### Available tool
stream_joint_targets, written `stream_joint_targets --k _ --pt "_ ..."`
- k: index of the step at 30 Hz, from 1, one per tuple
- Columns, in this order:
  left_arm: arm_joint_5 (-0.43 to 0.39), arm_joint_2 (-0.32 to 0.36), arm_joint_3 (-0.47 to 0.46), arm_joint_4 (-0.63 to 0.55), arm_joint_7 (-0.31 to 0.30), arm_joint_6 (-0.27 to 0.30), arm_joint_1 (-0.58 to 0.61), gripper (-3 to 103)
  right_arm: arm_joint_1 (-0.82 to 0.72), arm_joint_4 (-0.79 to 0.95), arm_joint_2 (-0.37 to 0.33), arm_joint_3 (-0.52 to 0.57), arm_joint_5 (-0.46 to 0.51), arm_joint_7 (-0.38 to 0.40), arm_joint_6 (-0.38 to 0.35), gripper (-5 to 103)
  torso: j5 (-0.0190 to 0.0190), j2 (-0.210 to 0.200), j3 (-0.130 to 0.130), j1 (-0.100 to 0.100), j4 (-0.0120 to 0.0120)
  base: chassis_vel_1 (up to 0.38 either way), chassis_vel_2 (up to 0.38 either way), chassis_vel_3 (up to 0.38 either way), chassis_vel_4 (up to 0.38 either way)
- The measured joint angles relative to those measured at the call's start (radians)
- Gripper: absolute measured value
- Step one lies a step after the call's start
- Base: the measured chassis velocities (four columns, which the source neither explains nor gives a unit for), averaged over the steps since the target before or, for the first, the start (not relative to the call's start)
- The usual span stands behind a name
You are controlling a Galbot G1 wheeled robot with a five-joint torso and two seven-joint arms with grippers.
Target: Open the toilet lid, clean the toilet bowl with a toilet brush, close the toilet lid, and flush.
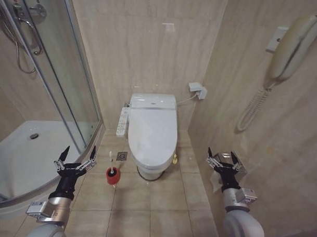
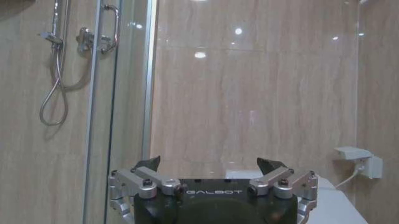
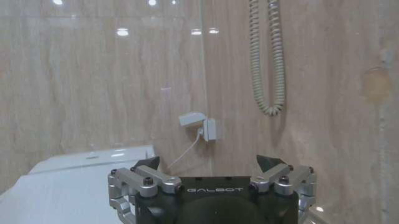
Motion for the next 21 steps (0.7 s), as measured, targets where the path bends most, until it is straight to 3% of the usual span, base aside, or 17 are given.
stream_joint_targets --k 10,21 --pt "0.0 0.0 0.0 0.0 0.0 0.0 -0.001 100 0.001 0.0 0.0 0.0 0.0 0.0 0.0 100 -0.0001 -0.001 0.001 0.002 0.0002 -0.016 0.019 0.022 -0.009" --pt "0.0 0.0 0.0 0.0 0.0 0.0 0.0 100 0.0 0.0 0.0 0.0 0.0 0.0 0.0 100 -0.0001 0.0 0.0 0.0 -0.0001 0.144 -0.137 -0.154 0.132"
